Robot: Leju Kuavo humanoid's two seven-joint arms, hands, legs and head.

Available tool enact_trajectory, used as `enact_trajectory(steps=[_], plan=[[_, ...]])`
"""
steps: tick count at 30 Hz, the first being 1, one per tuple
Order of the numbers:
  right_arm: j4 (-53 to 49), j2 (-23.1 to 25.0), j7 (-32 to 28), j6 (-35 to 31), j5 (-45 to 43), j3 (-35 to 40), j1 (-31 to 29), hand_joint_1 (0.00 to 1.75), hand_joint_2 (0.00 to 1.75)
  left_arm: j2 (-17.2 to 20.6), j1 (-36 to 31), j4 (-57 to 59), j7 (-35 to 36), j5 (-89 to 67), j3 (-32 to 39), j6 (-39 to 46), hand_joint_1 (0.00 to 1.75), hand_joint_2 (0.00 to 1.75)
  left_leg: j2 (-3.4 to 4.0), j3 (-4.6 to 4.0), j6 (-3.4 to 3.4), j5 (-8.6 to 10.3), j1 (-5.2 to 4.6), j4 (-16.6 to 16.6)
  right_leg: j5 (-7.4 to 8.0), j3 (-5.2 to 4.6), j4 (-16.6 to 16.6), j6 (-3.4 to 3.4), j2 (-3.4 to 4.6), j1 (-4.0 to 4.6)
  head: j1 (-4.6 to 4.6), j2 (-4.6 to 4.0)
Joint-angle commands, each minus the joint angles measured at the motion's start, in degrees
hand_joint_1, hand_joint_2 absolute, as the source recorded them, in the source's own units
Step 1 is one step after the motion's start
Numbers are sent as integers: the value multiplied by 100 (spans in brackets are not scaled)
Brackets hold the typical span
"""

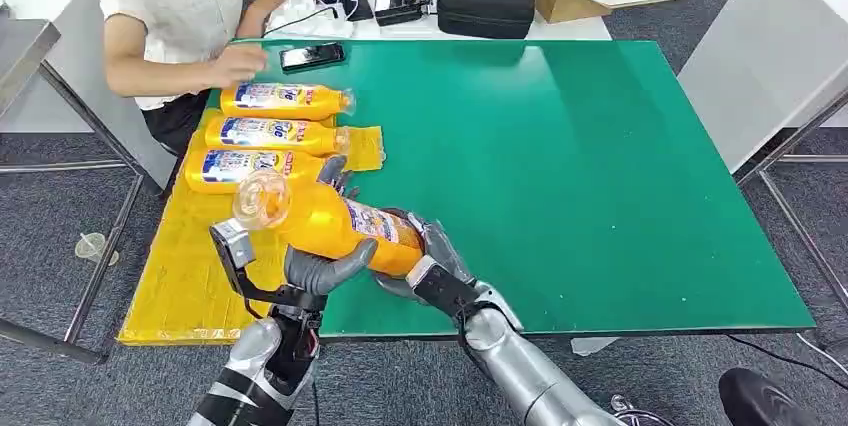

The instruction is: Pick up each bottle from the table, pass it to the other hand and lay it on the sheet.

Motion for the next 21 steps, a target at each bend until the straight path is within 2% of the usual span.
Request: enact_trajectory(steps=[1,2,3,5,7,9,10,11,12,13,16,17,18,21], plan=[[28,-69,-50,202,-213,600,-196,175,175,-145,-327,553,-190,139,208,-156,0,175,14,17,0,-10,3,3,-6,16,0,-16,6,6,2,0],[68,-55,-50,242,-254,597,-200,175,175,-141,-309,492,-245,110,200,-156,0,175,29,48,0,-31,8,16,-22,48,6,-34,13,16,0,0],[146,-41,-50,271,-279,593,-206,175,175,-146,-272,389,-331,69,193,-144,0,175,10,14,0,-8,2,2,-6,14,0,-14,2,5,0,0],[398,9,-50,322,-288,575,-237,175,175,-172,-156,113,-448,92,228,-184,0,175,10,18,0,-10,3,3,-8,18,-1,-17,1,6,0,0],[572,54,-50,452,-377,535,-238,171,175,-152,-90,-47,-451,109,205,-247,175,175,16,24,0,-15,5,4,-10,24,-1,-19,6,9,0,0],[599,103,-50,739,-673,414,-172,155,175,-152,-22,-143,-488,98,181,-273,175,175,18,29,0,-18,5,4,-12,29,-1,-22,8,10,2,0],[694,120,-50,835,-736,397,-178,134,175,-143,6,-189,-528,90,161,-312,175,175,13,26,0,-15,5,3,-11,27,-2,-19,3,9,0,0],[787,130,-8,954,-756,414,-207,38,175,-141,20,-220,-571,54,152,-295,175,175,7,15,-1,-7,3,-2,-6,15,-4,-13,0,5,0,0],[936,125,140,1253,-827,457,-273,0,175,-146,26,-245,-595,38,134,-284,175,175,9,26,-1,-14,5,2,-12,27,-3,-20,0,9,2,0],[1098,120,300,1399,-865,476,-321,0,175,-152,30,-274,-664,-49,126,-196,175,175,9,18,0,-10,5,1,-7,17,-3,-16,1,8,0,0],[1263,168,254,1205,-880,409,-295,0,175,-128,44,-360,-734,-302,107,99,175,175,9,12,0,-7,4,1,-5,10,-3,-13,0,7,2,0],[1268,168,253,1203,-876,414,-282,0,175,-122,47,-361,-734,-302,110,99,175,175,20,46,0,-29,10,12,-23,45,2,-31,4,17,0,0],[1273,172,253,1201,-875,418,-269,0,175,-114,50,-364,-734,-299,114,96,175,175,4,17,0,-9,5,2,-8,17,-3,-16,-6,8,0,0],[1273,172,253,1201,-875,418,-269,0,175,-114,50,-364,-734,-299,114,96,175,175,5,12,0,-6,2,-1,-6,10,-2,-13,-2,4,2,0]])
